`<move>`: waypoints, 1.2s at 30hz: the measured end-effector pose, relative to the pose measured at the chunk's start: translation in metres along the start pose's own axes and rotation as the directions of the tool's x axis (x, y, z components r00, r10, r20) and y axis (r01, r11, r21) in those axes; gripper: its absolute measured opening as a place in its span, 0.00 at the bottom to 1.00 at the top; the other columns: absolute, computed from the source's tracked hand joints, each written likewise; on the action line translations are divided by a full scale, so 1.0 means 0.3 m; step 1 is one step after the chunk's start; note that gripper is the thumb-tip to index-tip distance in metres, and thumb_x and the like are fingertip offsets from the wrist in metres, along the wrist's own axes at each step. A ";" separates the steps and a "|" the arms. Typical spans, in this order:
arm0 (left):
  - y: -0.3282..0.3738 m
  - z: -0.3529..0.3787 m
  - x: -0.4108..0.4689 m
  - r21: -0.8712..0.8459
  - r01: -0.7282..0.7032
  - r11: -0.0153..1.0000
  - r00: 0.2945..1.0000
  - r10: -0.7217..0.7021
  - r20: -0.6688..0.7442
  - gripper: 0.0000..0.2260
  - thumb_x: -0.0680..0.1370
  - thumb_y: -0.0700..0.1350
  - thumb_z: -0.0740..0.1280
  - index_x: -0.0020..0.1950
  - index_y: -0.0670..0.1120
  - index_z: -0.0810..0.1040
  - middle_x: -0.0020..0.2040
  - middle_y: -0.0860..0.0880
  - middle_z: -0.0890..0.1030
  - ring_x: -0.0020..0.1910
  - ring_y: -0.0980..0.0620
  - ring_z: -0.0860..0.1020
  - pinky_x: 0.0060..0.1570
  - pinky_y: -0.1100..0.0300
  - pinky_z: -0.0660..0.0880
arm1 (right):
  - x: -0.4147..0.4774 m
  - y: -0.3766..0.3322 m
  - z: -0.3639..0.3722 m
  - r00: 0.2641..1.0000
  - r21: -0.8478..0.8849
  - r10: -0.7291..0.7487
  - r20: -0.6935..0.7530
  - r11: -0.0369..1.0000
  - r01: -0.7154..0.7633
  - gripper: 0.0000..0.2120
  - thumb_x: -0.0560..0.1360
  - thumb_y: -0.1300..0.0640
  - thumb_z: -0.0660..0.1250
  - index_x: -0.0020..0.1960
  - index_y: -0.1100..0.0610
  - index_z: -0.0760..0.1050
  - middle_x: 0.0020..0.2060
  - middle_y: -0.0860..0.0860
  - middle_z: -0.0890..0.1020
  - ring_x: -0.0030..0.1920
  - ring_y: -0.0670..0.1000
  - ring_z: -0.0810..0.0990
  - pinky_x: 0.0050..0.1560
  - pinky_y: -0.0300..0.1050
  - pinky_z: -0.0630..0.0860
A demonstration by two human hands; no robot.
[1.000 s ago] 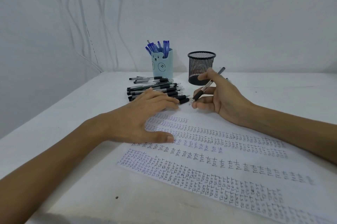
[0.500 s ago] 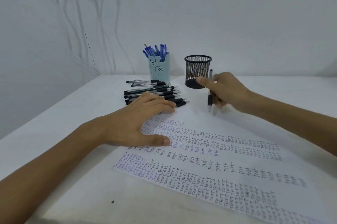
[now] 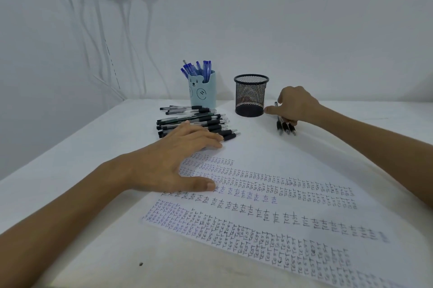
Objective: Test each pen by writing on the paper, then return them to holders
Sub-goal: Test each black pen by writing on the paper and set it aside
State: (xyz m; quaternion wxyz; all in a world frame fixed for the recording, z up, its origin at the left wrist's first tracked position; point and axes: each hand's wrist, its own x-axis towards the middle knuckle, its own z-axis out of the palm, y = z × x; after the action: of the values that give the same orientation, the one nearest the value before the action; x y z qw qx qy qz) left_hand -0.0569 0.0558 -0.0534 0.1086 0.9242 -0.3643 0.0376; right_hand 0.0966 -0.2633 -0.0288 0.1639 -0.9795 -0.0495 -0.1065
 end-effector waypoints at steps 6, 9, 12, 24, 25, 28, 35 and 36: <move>-0.001 -0.001 0.000 -0.001 -0.011 1.000 1.000 0.011 -0.017 0.35 0.76 0.71 0.67 0.79 0.59 0.65 0.79 0.68 0.60 0.81 0.63 0.52 0.81 0.55 0.53 | -0.055 -0.033 -0.013 0.999 -0.112 -0.020 -0.041 0.994 0.016 0.26 0.77 0.39 0.69 0.63 0.59 0.76 0.57 0.60 0.79 0.63 0.62 0.75 0.52 0.51 0.71; 0.001 -0.003 0.002 0.000 -0.001 1.000 1.000 0.001 -0.023 0.35 0.76 0.72 0.65 0.80 0.59 0.63 0.79 0.68 0.59 0.81 0.64 0.51 0.82 0.53 0.51 | -0.118 -0.091 -0.026 0.987 -0.190 -0.128 -0.097 0.976 0.107 0.17 0.79 0.43 0.68 0.60 0.54 0.79 0.56 0.58 0.77 0.59 0.62 0.77 0.51 0.50 0.71; 0.000 -0.009 0.002 -0.002 0.018 1.000 0.998 -0.018 -0.059 0.33 0.78 0.71 0.62 0.80 0.59 0.63 0.79 0.67 0.60 0.81 0.63 0.53 0.81 0.51 0.56 | -0.171 -0.155 -0.013 0.927 -0.112 -0.355 -0.119 0.933 0.343 0.07 0.77 0.48 0.68 0.49 0.51 0.81 0.41 0.49 0.78 0.47 0.56 0.80 0.43 0.45 0.71; -0.043 -0.003 0.007 0.084 0.086 0.993 0.984 -0.072 -0.162 0.36 0.77 0.73 0.61 0.79 0.55 0.65 0.77 0.60 0.66 0.78 0.59 0.60 0.78 0.51 0.61 | -0.243 -0.242 0.090 0.560 -0.206 -0.825 -0.079 0.563 0.800 0.11 0.82 0.51 0.64 0.60 0.53 0.80 0.55 0.50 0.81 0.54 0.53 0.79 0.46 0.55 0.81; -0.044 -0.002 0.006 0.092 0.085 0.992 0.985 -0.069 -0.158 0.36 0.77 0.73 0.61 0.79 0.55 0.65 0.77 0.60 0.66 0.78 0.59 0.60 0.78 0.51 0.61 | -0.239 -0.237 0.093 0.545 -0.208 -0.834 -0.089 0.551 0.808 0.10 0.82 0.51 0.64 0.59 0.53 0.80 0.54 0.50 0.81 0.54 0.53 0.79 0.46 0.55 0.81; -0.047 0.001 0.007 0.108 0.088 0.990 0.985 -0.071 -0.157 0.36 0.77 0.73 0.61 0.79 0.54 0.65 0.77 0.60 0.66 0.78 0.59 0.60 0.79 0.52 0.60 | -0.238 -0.233 0.094 0.531 -0.176 -0.843 -0.088 0.538 0.825 0.08 0.82 0.53 0.65 0.57 0.55 0.79 0.52 0.49 0.81 0.52 0.52 0.78 0.48 0.54 0.79; -0.054 0.003 0.006 0.115 0.111 0.987 0.984 -0.093 -0.152 0.37 0.77 0.74 0.60 0.79 0.53 0.64 0.77 0.59 0.66 0.78 0.59 0.60 0.78 0.51 0.62 | -0.247 -0.218 0.062 0.468 -0.236 -0.882 -0.053 0.466 0.853 0.07 0.82 0.61 0.63 0.59 0.59 0.73 0.48 0.53 0.80 0.46 0.52 0.76 0.45 0.51 0.77; -0.054 0.003 0.007 0.112 0.114 0.987 0.984 -0.096 -0.152 0.38 0.77 0.74 0.60 0.80 0.53 0.64 0.77 0.59 0.66 0.77 0.59 0.60 0.78 0.51 0.62 | -0.241 -0.217 0.062 0.456 -0.277 -0.889 -0.042 0.449 0.850 0.10 0.81 0.61 0.62 0.63 0.60 0.73 0.50 0.53 0.80 0.48 0.53 0.76 0.47 0.50 0.77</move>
State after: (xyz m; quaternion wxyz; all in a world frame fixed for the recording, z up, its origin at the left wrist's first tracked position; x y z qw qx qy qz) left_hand -0.0445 0.0656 -0.0568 0.0809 0.9417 -0.3031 0.1213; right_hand 0.0212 -0.2005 -0.0421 -0.0178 -0.8116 -0.5185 -0.2686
